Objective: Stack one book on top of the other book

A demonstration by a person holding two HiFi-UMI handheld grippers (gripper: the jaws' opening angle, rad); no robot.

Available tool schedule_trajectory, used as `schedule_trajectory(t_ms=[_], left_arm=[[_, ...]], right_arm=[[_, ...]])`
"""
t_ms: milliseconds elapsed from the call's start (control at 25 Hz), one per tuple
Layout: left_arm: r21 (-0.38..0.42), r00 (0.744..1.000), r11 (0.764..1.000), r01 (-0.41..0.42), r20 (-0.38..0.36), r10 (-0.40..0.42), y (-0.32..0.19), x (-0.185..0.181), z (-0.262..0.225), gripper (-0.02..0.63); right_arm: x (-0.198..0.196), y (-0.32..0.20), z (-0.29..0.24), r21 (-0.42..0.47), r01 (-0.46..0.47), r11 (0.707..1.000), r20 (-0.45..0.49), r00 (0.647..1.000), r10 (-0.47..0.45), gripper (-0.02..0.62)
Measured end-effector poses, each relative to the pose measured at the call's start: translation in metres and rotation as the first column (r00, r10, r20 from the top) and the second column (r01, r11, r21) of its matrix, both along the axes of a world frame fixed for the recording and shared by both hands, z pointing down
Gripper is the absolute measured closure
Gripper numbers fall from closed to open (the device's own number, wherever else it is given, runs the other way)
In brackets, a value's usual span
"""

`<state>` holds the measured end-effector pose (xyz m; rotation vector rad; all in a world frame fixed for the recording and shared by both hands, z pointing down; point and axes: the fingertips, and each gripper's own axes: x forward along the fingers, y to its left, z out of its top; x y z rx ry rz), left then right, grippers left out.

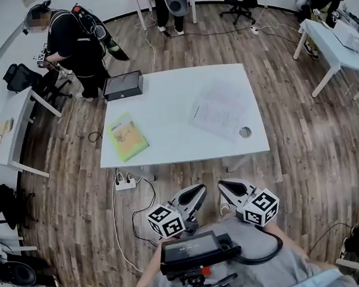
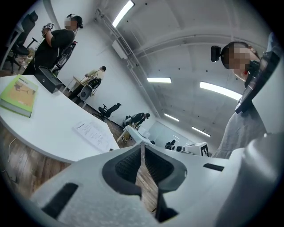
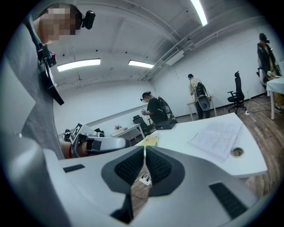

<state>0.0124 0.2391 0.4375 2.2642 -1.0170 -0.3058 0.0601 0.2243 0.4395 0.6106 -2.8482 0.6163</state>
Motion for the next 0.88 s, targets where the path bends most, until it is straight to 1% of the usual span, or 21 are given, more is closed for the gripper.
schedule_trajectory(t_ms=[200, 480, 680, 880], left_arm=[[-0.001, 1.0, 1.0, 0.006, 0.017, -0.006, -0.049, 0.01, -0.005, 0.569], [0.006, 0.999, 0.999, 0.037, 0.039, -0.037, -0.099, 0.024, -0.01, 0.569], [0.015, 0.996, 0.997, 0.074, 0.047, -0.075, -0.127, 0.028, -0.013, 0.569], [-0.001, 0.995, 0.995, 0.099, 0.027, -0.099, -0.147, 0.024, -0.011, 0.569]], right_arm=[[0.016, -0.052, -0.004, -0.003, -0.014, 1.0, 0.022, 1.0, 0.014, 0.565], [0.026, -0.107, -0.014, 0.018, 0.023, 1.0, 0.045, 0.999, -0.024, 0.565], [0.031, -0.134, -0.015, 0.024, 0.06, 0.998, 0.046, 0.997, -0.061, 0.565], [0.032, -0.157, -0.009, -0.008, 0.06, 0.998, 0.049, 0.997, -0.059, 0.565]])
